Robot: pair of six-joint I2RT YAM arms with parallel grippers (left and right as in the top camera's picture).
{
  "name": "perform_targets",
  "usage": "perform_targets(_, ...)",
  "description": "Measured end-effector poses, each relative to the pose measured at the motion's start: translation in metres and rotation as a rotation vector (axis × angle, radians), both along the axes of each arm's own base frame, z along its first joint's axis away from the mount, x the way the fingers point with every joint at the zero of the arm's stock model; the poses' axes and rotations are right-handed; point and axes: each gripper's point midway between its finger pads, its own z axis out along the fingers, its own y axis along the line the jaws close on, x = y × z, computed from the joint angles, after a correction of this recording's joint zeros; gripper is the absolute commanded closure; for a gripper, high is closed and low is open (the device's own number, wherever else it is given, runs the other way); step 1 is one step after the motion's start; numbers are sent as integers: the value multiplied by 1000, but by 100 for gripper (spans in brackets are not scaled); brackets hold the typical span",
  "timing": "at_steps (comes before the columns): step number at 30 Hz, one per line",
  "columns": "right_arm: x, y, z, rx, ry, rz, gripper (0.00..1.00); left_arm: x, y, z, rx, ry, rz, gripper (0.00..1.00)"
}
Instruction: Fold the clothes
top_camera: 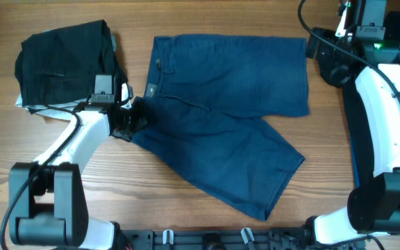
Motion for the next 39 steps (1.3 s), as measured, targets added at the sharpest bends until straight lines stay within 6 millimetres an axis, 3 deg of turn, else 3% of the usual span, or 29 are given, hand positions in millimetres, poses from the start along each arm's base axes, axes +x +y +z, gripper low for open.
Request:
perform_targets(10,0,0,0,0,0,0,0,-13,33,-14,191,63,34,96)
perform_targets(25,0,0,0,0,0,0,0,-7,33,-22,193,27,39,95)
perform_targets(27,0,0,0,0,1,0,0,-15,29,-24,171,59,30,91)
perform_targets(29,0,0,0,0,0,0,0,-39,21,-29,125,154,6,89)
perform_targets(31,0,0,0,0,0,0,0,-50,15,-29,87,196,-3,89)
perform_targets(33,0,0,0,0,0,0,0,-63,9,-28,60,250,-15,96)
perform_targets(36,0,0,0,0,1,0,0,-82,1,-30,53,316,-47,96)
perform_targets(39,0,0,0,0,0,0,0,-87,-5,-30,61,328,-72,96)
